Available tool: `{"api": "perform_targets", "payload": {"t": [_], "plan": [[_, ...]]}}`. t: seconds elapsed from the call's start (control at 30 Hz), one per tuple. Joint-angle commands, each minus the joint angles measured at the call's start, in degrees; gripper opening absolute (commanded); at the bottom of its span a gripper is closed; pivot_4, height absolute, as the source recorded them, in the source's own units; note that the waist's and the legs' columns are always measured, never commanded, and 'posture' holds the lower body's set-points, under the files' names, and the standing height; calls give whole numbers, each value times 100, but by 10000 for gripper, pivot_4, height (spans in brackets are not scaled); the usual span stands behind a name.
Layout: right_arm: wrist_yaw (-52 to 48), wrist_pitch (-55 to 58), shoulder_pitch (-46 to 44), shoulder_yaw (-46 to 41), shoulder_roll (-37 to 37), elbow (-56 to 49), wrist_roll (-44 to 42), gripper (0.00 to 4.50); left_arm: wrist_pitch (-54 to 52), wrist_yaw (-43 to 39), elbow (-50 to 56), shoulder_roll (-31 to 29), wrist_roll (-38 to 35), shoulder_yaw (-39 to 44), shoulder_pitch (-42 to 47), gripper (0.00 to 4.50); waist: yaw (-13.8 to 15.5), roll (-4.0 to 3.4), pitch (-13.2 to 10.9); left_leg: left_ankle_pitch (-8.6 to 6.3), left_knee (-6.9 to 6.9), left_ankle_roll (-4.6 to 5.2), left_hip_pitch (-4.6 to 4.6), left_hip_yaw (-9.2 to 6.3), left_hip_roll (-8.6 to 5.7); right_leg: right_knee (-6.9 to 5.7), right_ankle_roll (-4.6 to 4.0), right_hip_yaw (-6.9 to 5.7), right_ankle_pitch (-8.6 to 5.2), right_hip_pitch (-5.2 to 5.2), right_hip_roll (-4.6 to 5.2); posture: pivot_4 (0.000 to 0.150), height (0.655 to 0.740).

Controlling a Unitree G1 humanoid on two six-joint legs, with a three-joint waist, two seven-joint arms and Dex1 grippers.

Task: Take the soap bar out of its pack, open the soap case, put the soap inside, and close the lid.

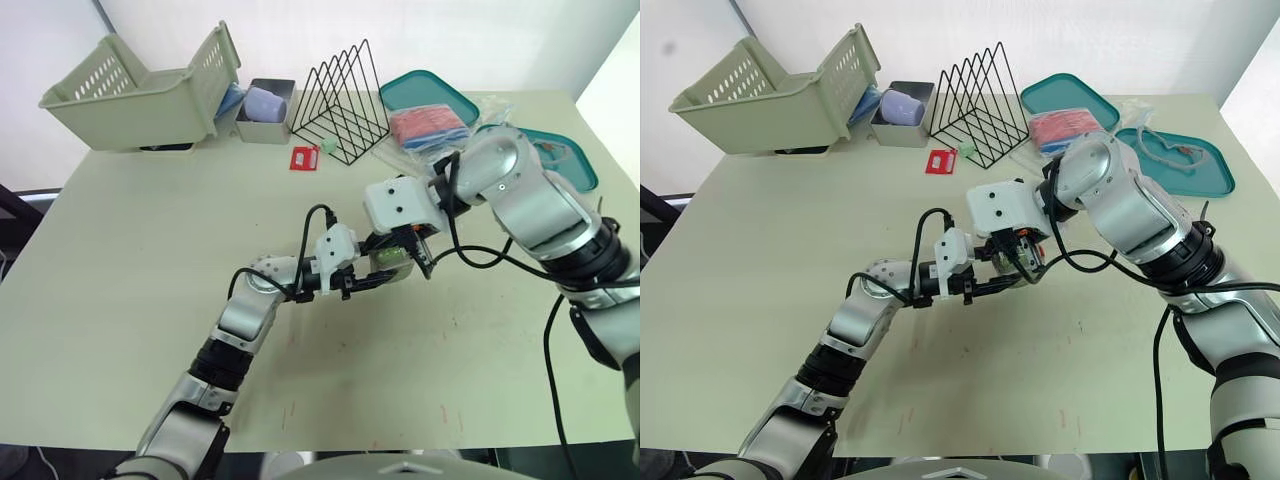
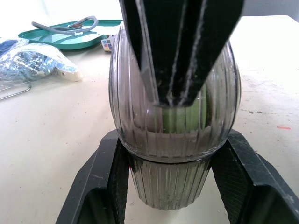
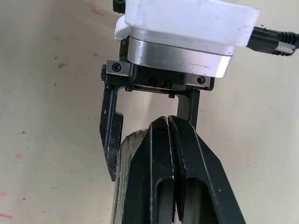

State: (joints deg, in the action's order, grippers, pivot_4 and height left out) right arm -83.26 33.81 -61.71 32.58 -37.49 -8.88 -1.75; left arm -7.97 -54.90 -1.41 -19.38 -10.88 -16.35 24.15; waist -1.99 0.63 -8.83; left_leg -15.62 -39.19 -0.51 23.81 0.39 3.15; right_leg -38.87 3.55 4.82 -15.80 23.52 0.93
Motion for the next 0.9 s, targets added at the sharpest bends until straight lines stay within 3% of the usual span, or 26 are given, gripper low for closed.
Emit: {"api": "perform_targets", "payload": {"t": [0.03,0.53,0.9], "plan": [[-33,218,7,-220,-78,76,-122,374,84,-84,303,-54,-128,99,15,19964,-1,0,0,0,0,0,0,0,0,0,0,0,0,0,0,1500,7400],[-116,355,-85,-675,-261,380,-600,374,82,-100,321,-77,-135,74,-2,19964,-1,0,0,0,0,0,0,1,0,1,0,0,0,0,0,1500,7400],[174,-124,-123,-1648,-78,1610,-1086,374,71,-126,367,-148,-150,94,-39,19964,-1,-1,-1,0,0,0,2,2,0,1,0,1,0,0,0,1500,7400]]}}
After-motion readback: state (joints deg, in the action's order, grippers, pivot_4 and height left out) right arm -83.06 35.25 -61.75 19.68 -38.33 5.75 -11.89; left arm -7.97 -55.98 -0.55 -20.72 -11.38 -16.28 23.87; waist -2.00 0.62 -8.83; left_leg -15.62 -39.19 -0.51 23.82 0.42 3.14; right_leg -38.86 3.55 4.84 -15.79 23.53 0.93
